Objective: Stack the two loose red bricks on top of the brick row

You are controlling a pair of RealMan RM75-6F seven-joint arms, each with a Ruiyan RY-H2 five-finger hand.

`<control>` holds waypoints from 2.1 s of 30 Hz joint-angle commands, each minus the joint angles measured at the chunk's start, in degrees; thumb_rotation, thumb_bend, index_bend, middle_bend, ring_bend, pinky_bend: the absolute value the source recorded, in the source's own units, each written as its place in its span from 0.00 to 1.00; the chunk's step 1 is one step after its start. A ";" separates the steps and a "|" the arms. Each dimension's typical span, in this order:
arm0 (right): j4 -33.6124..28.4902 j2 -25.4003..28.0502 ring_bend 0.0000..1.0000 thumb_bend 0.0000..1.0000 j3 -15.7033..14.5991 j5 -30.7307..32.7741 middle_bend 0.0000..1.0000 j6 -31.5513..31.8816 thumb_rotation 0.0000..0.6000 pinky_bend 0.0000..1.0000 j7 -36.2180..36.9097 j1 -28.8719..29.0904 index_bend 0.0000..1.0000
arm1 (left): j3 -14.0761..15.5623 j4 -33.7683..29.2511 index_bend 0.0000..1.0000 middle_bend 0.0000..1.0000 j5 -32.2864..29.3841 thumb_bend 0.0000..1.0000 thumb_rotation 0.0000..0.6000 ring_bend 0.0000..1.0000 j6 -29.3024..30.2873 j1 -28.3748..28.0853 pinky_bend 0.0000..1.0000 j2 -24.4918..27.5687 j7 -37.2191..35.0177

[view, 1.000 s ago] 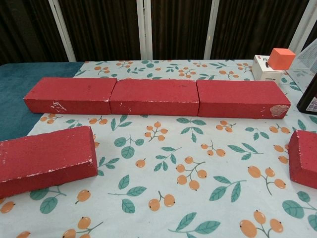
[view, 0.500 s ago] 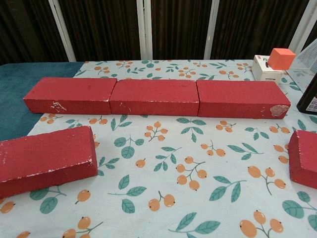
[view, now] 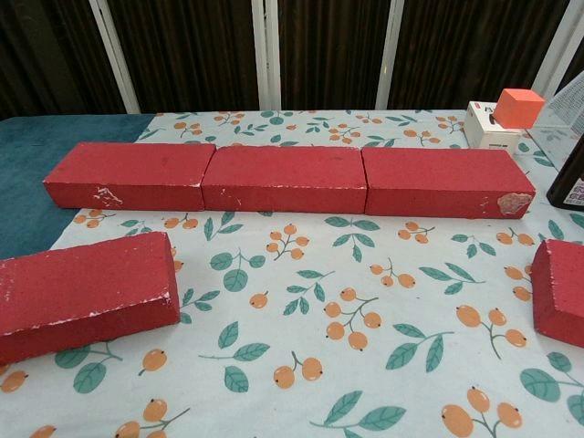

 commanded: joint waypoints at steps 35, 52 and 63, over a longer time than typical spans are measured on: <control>-8.43 -3.02 0.00 0.12 4.09 31.63 0.02 -14.20 1.00 0.00 -20.49 13.17 0.00 | -0.79 -0.13 0.22 0.02 -1.09 0.01 1.00 0.04 0.01 -0.22 0.13 -0.60 1.24; -4.26 -5.34 0.00 0.12 4.27 37.08 0.02 -15.54 1.00 0.00 -21.75 15.91 0.00 | -1.05 -0.37 0.22 0.01 -1.84 0.01 1.00 0.04 0.30 -0.08 0.13 -1.00 2.92; -2.70 -5.62 0.07 0.12 3.72 39.80 0.08 -16.43 1.00 0.00 -23.05 17.45 0.00 | -0.86 -0.63 0.22 0.01 -1.76 0.01 1.00 0.04 -0.18 -0.31 0.13 -1.31 4.14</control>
